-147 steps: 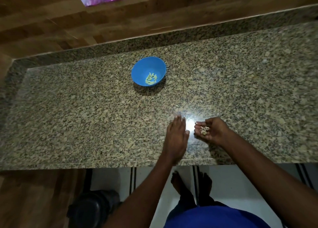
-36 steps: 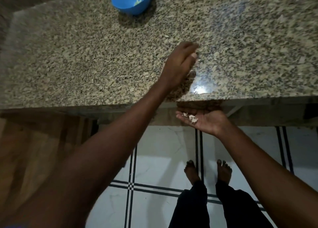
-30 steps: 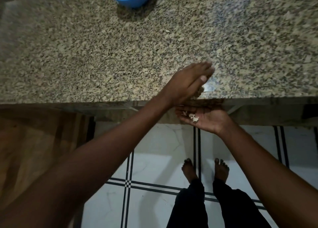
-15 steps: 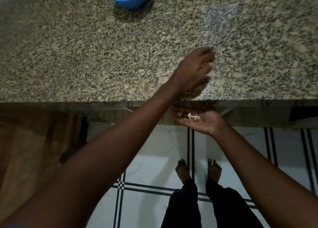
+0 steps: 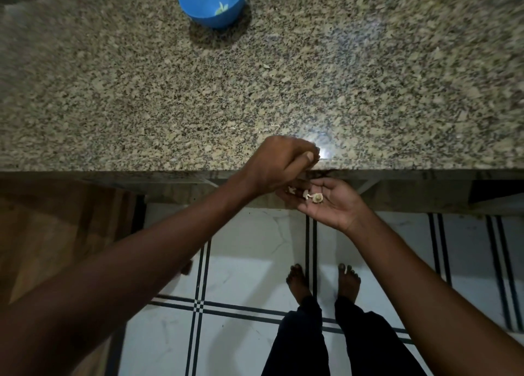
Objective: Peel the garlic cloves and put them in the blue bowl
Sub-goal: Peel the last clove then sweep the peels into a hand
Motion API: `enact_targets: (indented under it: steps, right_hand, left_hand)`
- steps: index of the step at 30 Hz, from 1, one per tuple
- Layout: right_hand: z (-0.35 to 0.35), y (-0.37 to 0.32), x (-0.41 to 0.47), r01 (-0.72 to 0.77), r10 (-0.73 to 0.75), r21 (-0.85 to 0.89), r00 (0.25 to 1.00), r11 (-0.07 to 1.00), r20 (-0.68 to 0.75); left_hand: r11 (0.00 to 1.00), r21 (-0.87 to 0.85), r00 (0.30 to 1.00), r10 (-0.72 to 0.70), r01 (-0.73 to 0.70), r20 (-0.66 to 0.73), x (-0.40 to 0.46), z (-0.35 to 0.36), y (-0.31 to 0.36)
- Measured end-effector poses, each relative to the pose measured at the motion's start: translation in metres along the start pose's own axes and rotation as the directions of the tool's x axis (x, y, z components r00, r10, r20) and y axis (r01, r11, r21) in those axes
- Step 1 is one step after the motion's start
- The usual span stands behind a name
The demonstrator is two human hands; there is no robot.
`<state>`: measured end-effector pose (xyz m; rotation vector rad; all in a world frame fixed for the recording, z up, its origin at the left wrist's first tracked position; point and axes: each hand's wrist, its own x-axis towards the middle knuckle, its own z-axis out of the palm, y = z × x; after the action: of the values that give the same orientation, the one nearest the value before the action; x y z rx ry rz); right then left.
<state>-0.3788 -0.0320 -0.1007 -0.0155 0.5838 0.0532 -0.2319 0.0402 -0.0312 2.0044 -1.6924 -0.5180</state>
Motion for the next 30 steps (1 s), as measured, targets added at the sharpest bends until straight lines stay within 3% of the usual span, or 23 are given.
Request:
enact_targets:
  steps: [3,7,9,17,20,24,27,30]
  right_hand:
    - [0.008,-0.001,0.001,0.003,-0.001,-0.07,1.0,0.998,0.029]
    - [0.02,-0.006,-0.006,0.07,-0.064,-0.195,0.997,0.978,0.038]
    - [0.019,-0.011,-0.007,0.055,-0.054,-0.206,0.998,0.977,0.01]
    - [0.018,-0.014,-0.009,-0.058,0.067,-0.141,0.996,0.988,0.062]
    - [0.024,-0.013,-0.008,-0.066,0.074,-0.131,0.996,0.989,0.058]
    - [0.03,-0.012,-0.009,-0.048,0.049,-0.072,0.999,0.996,0.012]
    - [0.036,-0.011,-0.01,-0.04,0.039,-0.078,0.999,0.996,-0.017]
    - [0.036,-0.01,-0.009,-0.02,0.014,-0.107,0.998,0.994,-0.059]
  left_hand:
    - [0.999,0.007,0.998,-0.037,0.038,-0.059,0.033,-0.005,0.011]
    - [0.976,0.158,0.985,0.134,-0.15,0.108,0.04,0.024,0.029]
    - [0.967,0.166,0.977,0.171,-0.191,0.129,0.022,0.025,0.022]
    - [0.992,0.123,0.996,0.013,-0.024,0.083,-0.014,-0.016,-0.004]
    - [0.997,0.029,0.997,-0.078,0.078,0.019,-0.005,-0.026,-0.003]
    - [0.98,0.068,0.98,-0.183,0.189,-0.082,0.011,-0.03,-0.016]
    - [0.974,0.145,0.984,-0.165,0.174,-0.072,0.014,-0.015,-0.017]
    - [0.976,0.204,0.995,-0.061,0.075,-0.074,-0.009,0.006,-0.012]
